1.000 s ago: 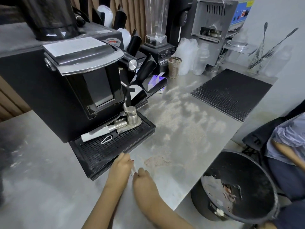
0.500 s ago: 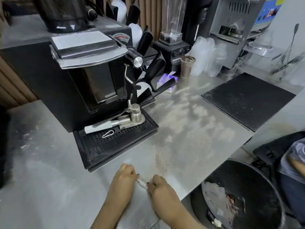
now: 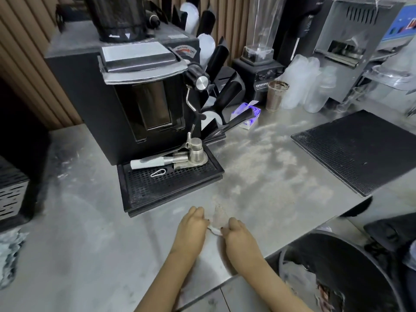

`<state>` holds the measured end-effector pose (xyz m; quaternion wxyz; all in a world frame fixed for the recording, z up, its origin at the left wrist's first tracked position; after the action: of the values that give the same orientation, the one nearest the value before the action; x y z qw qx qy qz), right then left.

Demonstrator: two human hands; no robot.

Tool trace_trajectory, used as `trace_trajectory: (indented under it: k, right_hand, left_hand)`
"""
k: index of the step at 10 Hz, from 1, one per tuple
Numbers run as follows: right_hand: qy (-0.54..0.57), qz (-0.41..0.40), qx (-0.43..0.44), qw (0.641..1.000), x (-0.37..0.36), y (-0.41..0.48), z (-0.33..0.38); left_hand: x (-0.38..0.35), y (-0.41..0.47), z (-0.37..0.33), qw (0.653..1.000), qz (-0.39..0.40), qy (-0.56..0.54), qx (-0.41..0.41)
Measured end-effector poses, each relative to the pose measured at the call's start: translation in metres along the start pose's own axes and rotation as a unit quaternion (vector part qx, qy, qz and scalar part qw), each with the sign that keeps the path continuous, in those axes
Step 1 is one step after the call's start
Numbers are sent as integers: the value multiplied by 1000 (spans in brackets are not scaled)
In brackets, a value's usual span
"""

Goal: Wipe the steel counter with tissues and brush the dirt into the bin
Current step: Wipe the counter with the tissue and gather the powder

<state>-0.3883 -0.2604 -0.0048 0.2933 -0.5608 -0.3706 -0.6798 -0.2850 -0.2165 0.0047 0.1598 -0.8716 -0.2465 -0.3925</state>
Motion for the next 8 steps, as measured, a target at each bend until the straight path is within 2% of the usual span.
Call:
trace_trajectory:
  k: [1,2,3,4,5,6,7,8]
  right_hand:
    - [9,35,43,998,-1,-20,24]
    - [22,86,51,995,-19,-41,38]
    - [22,27,53,998,-12,-34,31]
    - [56,13,-37,998,10,-13,3]
    - [49,61,-75,994,16,2,-8]
    - [47,87,-64,993,15,-2,-8]
    - [23,89,1,996,14,-18,6]
    - [26,105,49,993,-3,-37,17]
  left_hand:
    - [8,-45,25,986,-73,108,-107]
    - [-8,-69,67,997,-57,49,-29]
    - [-9,-61,54,993,-94,55,-43]
    - [-8,-27,15,993,-81,51,-72]
    - [-6,8,-17,996,-46,2,-82]
    - [4,9,-29,992,-34,36,-113]
    - [13,-25,-2,990,-53,92,-96]
    - [-12,-59,31,987,-13,130,-95]
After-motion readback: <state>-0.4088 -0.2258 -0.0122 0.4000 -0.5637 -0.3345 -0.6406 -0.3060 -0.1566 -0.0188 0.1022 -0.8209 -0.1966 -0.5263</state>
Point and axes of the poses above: each hand's wrist, its own y-axis towards the middle knuckle, its own x-axis out of the back of the hand, z = x × y, the point moved 7 cm from there along y, towards the middle knuckle, and after that the axes turned 4 degrees about -y, right-handed, at the moved point
